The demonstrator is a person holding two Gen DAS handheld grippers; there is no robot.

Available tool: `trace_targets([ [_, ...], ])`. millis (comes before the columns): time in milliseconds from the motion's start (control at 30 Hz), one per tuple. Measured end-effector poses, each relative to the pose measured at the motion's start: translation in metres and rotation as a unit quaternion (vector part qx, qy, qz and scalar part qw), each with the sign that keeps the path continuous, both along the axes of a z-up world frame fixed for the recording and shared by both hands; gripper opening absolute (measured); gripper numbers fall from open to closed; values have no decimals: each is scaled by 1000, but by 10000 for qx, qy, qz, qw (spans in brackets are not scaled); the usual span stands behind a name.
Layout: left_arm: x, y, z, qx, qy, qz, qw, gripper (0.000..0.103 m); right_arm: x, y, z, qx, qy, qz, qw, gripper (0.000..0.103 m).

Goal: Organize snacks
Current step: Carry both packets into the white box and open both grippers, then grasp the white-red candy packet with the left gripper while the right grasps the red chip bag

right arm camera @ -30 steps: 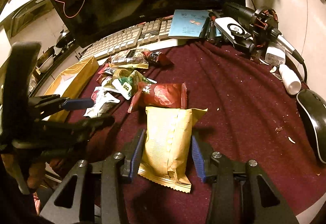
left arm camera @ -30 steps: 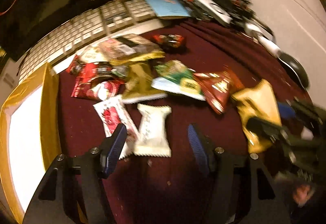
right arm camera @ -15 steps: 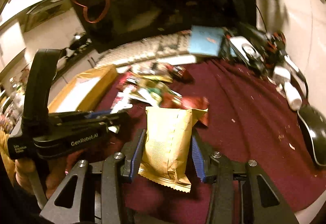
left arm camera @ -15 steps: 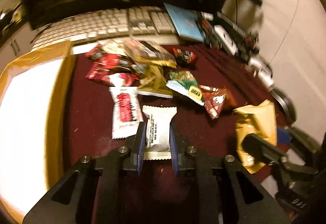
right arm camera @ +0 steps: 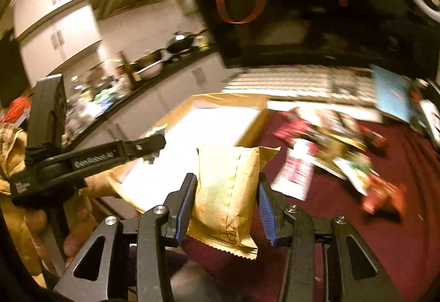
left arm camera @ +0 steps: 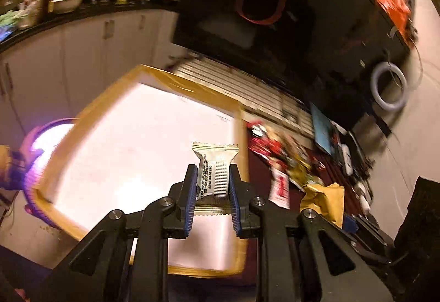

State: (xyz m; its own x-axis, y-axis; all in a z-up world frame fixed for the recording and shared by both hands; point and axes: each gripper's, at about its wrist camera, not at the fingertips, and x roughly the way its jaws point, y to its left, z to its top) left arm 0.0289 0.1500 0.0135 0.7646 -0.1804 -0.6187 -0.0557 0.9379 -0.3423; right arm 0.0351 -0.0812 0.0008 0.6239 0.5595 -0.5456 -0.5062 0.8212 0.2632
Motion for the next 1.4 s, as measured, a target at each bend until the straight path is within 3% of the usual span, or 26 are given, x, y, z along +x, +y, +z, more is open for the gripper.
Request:
trace_targets([
  [133,10,28,-9,117,224,452,9987,19,15,54,-5,-196,48,395,9990,44],
  [267,22,47,-27,307,541,802,9948,19,28,95,-27,-703,207,540,9958,44],
  [367,25,57,-44,201,779,791,9936,19,30,113,-44,-1057,333,664,9916,44],
  [533,29,58,-64,396,1068,784,9904,19,20,137,-66,-1845,166,694,9803,44],
  [667,32,51,-71,678,1236,741,9872,20,15,137,-68,-1875,79,644,9801,47],
  [767,30,50,-67,605,1243,758,9875,25,10,132,-66,-1623,35,760,9838,55],
  [833,26,49,-61,417,1165,760,9894,38,9,121,-60,-1252,-9,824,9887,65],
  [900,22,47,-50,227,899,815,9923,55,9,104,-55,-796,33,785,9937,67],
  [1000,13,35,-31,42,372,971,9946,64,8,68,-49,-46,302,780,9965,67],
  [1100,12,11,-16,73,160,773,9969,66,2,22,-38,608,505,796,9937,68],
  [1167,11,-10,-10,130,22,486,9987,66,-4,-16,-31,921,473,596,9928,70],
  [1267,15,-47,-4,525,-57,8,9986,71,-1,-64,-30,1220,520,389,9904,70],
  [1400,33,-98,-11,1019,210,-747,9918,72,12,-124,-35,1192,527,-355,9908,70],
])
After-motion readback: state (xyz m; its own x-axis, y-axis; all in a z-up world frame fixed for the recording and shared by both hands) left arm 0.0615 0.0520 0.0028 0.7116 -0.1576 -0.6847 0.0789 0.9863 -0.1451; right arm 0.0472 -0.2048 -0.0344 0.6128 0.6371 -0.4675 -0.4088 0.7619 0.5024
